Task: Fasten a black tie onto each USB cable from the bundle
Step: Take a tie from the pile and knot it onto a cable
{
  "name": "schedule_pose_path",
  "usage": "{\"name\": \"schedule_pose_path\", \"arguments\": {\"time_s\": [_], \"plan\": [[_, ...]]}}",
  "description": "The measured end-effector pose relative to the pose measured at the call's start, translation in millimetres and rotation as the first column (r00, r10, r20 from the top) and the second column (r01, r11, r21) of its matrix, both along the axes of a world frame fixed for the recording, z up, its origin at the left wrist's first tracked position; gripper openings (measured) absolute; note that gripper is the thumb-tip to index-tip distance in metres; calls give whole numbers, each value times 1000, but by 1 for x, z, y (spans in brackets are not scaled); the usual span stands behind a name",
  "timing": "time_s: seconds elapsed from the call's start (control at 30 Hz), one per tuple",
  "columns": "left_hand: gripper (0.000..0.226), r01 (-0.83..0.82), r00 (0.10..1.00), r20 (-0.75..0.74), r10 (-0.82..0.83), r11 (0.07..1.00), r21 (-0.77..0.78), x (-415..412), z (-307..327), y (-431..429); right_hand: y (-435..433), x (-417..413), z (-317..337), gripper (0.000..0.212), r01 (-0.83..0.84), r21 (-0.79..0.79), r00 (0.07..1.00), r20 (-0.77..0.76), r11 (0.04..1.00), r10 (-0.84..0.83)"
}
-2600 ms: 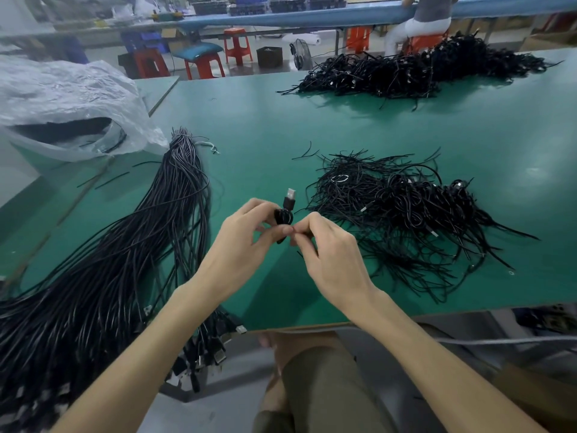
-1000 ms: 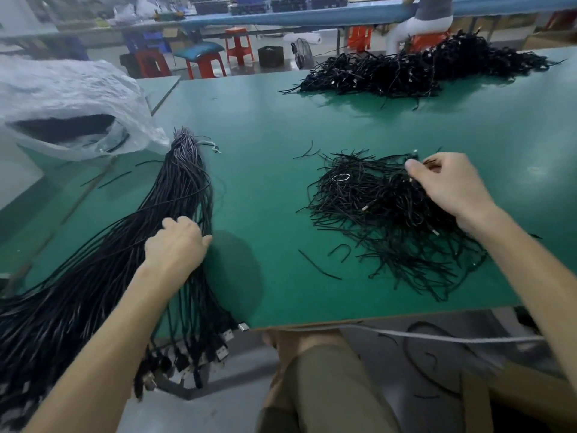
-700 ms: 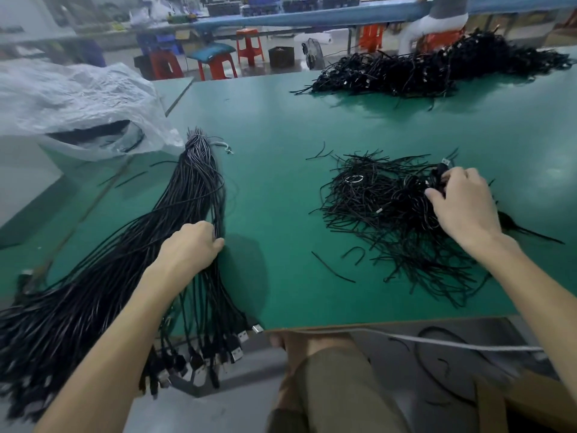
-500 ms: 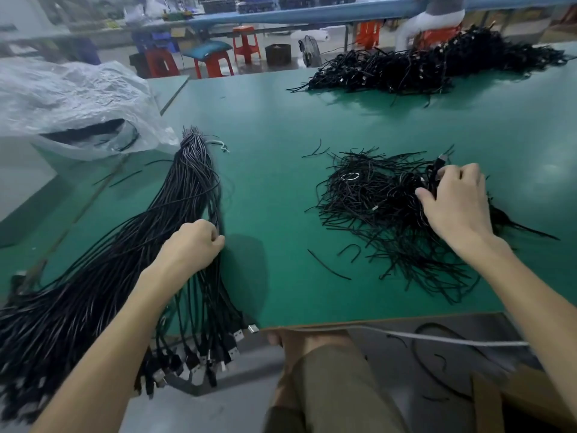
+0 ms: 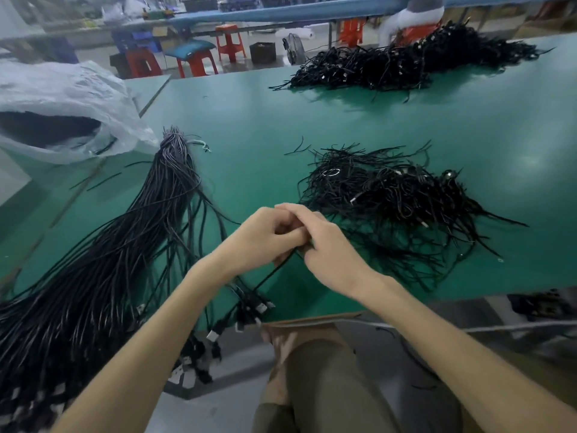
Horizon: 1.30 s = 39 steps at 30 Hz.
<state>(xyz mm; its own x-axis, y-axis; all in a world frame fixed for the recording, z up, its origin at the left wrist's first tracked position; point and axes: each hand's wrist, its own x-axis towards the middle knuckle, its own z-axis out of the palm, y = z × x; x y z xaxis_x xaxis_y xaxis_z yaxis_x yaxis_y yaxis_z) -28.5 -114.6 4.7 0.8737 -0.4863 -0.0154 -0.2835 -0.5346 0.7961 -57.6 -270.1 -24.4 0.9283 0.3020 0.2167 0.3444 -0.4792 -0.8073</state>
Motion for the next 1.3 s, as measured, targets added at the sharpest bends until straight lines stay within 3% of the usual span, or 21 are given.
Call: {"name": "schedule_pose_path", "arguments": {"time_s": [0.07, 0.17, 0.3, 0.37, 0.43, 0.5, 0.57, 0.63, 0.73, 0.97, 1.13, 1.27, 1.3], "plan": [[36, -78, 995, -75, 70, 991, -111, 2, 0, 8, 9, 5, -6, 65, 36, 131, 998, -59, 991, -28], [36, -164, 966, -243, 87, 934, -317, 5, -5, 26, 21, 17, -16, 33, 126, 186, 992, -45, 974, -119], [23, -162, 928, -372, -22, 875, -456, 13, -14, 48, 30, 34, -23, 30, 330, 286, 944, -100, 899, -315], [16, -229, 909, -415, -31, 796, -561, 19, -20, 60, 27, 44, -26, 32, 434, 346, 901, -162, 832, -403], [11, -328, 869, -487, -90, 632, -702, 25, -26, 76, 21, 50, -29, 32, 484, 396, 875, -211, 780, -436], [8, -447, 786, -537, -308, 318, -836, 26, -32, 90, 17, 51, -35, 30, 467, 438, 884, -222, 768, -411], [26, -560, 736, -510, -445, 23, -828, 26, -41, 95, 18, 50, -39, 29, 429, 422, 903, -202, 798, -379], [35, -595, 748, -487, -452, -133, -792, 26, -47, 93, 21, 51, -41, 29, 417, 382, 908, -196, 824, -369], [52, -613, 764, -465, -448, -276, -741, 28, -49, 87, 21, 53, -41, 29, 417, 372, 909, -191, 829, -372], [36, -695, 713, -615, -337, -226, -682, 41, -63, 87, 17, 51, -42, 26, 346, 365, 938, -162, 864, -307], [37, -613, 783, -616, -91, 55, -788, 43, -69, 80, 17, 49, -43, 26, 326, 365, 945, -154, 872, -288], [47, -571, 812, -583, -31, 161, -805, 37, -67, 79, 17, 50, -42, 26, 321, 351, 946, -158, 880, -282], [48, -562, 819, -572, -33, 149, -813, 37, -65, 78, 17, 50, -42, 25, 319, 346, 947, -159, 882, -280]]}}
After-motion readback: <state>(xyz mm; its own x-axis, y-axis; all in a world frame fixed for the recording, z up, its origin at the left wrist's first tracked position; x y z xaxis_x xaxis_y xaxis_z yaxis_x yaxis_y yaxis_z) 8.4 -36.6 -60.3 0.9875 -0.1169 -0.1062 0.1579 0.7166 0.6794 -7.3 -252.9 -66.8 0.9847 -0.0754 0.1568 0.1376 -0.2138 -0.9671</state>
